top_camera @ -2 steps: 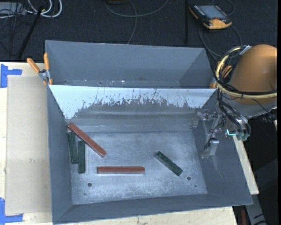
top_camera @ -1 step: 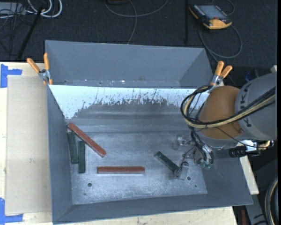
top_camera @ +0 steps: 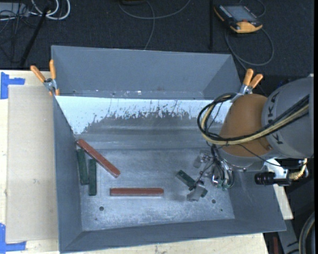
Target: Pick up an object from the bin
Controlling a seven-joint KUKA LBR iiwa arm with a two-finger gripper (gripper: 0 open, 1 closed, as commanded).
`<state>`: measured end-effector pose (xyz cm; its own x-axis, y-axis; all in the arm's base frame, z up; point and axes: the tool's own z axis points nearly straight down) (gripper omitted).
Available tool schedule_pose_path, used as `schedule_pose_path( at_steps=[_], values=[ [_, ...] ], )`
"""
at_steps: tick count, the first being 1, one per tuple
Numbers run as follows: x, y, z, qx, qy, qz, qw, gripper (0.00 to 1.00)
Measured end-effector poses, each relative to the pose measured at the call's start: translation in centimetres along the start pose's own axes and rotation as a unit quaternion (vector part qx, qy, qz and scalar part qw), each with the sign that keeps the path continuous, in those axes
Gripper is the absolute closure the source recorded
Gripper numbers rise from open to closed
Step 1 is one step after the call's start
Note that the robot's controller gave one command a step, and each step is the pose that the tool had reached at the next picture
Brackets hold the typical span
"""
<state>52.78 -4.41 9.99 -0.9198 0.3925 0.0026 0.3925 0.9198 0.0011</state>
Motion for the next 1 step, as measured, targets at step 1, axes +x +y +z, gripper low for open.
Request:
schedule_pose_path(
  at_steps=[1],
  values=[
    [1.61, -1.55, -0.41, 0.001, 0.0009, 0.06, 0.9982, 0.0]
  ],
)
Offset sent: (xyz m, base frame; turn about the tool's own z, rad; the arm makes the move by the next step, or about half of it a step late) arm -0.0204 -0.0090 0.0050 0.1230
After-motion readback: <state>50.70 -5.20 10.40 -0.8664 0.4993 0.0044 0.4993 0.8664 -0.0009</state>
